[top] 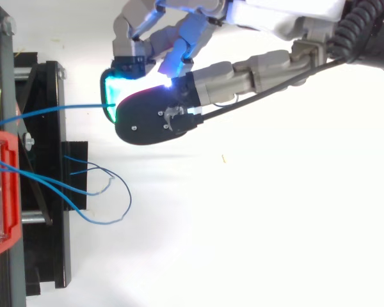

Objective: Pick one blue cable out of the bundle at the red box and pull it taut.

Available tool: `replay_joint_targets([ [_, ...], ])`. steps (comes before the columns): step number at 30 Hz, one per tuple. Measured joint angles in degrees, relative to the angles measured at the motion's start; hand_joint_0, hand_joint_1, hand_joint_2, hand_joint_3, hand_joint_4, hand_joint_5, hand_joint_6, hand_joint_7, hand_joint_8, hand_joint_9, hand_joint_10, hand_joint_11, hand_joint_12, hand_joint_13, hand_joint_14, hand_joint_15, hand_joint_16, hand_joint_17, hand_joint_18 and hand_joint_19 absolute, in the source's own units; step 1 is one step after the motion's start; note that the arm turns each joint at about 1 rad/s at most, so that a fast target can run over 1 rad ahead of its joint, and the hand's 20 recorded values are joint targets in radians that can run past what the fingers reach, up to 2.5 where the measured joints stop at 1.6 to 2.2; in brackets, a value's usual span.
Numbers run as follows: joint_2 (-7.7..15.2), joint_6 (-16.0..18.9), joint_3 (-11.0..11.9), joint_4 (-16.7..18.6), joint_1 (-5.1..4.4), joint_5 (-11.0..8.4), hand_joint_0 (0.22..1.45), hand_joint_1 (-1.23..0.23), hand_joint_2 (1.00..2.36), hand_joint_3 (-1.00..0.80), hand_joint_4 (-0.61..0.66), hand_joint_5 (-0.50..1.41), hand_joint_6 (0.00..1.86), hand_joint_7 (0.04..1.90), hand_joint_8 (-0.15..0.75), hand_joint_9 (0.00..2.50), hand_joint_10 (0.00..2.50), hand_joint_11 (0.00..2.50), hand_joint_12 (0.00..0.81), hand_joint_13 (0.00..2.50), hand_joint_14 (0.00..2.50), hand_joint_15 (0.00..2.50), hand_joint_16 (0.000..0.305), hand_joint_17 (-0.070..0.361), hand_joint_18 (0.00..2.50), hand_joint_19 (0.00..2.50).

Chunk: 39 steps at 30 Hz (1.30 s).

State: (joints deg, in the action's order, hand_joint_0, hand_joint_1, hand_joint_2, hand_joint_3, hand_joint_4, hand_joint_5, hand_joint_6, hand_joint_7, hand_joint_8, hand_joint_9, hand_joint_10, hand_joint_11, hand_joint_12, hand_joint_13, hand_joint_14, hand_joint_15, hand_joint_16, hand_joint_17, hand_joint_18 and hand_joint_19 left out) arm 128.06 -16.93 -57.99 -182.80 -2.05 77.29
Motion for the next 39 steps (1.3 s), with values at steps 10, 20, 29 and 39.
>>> replay_joint_targets([
  [10,0.0,0.1,0.0,-0.1,-0.05,0.05,0.61,-0.68,1.02,-0.28,0.08,-0.2,0.94,0.91,0.288,1.07,0.09,1.44,0.391,0.59,0.01,0.39,0.05,0.112,0.5,0.27],
  [20,0.0,0.1,0.0,-0.1,-0.06,0.05,0.6,-0.65,1.01,-0.32,0.08,-0.2,0.94,0.91,0.291,1.08,0.06,1.44,0.393,0.58,0.01,0.39,0.049,0.111,0.49,0.27],
  [29,0.0,0.1,0.0,0.0,-0.07,-0.01,0.64,-0.73,1.02,-0.25,0.05,-0.19,0.94,0.95,0.292,1.08,0.05,1.44,0.389,0.59,0.01,0.38,0.049,0.111,0.5,0.25],
  [39,0.0,0.1,0.0,-0.1,-0.07,-0.02,0.55,-0.65,1.0,-0.5,0.09,-0.19,0.94,0.89,0.302,1.07,0.05,1.43,0.4,0.58,0.01,0.4,0.051,0.115,0.49,0.26],
])
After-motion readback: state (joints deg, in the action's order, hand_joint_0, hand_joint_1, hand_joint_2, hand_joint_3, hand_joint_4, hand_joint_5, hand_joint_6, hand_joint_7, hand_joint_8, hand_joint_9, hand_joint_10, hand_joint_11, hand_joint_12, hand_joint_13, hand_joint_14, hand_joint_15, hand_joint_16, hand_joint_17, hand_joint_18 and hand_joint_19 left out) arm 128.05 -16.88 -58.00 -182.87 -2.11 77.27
